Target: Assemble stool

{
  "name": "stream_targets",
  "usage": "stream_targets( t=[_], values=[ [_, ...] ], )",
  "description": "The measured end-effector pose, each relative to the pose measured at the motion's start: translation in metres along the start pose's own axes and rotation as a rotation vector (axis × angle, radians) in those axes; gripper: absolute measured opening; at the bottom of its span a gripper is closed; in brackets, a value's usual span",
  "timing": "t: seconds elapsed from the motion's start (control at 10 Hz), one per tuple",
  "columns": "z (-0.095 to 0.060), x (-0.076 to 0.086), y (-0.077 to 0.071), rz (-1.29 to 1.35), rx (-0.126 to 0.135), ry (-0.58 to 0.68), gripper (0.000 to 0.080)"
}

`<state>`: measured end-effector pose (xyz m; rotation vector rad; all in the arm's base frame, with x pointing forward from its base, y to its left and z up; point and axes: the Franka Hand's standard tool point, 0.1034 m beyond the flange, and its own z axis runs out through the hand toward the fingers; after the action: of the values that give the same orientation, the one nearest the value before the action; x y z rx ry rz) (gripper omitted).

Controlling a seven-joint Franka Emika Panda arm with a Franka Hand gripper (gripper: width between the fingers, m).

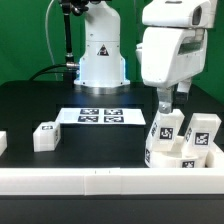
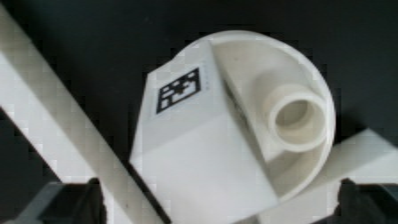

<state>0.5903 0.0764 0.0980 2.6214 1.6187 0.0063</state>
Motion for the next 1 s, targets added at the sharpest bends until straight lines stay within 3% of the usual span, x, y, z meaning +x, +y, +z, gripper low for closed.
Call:
stream_targets(
  t=[0.7, 1.0],
  values=[
    [0.007, -0.009, 0.003, -0.494, -0.012, -0.066, 0.0649],
    [0.01, -0.014, 0.004, -0.512, -0.008, -0.075, 0.0649]
  ],
)
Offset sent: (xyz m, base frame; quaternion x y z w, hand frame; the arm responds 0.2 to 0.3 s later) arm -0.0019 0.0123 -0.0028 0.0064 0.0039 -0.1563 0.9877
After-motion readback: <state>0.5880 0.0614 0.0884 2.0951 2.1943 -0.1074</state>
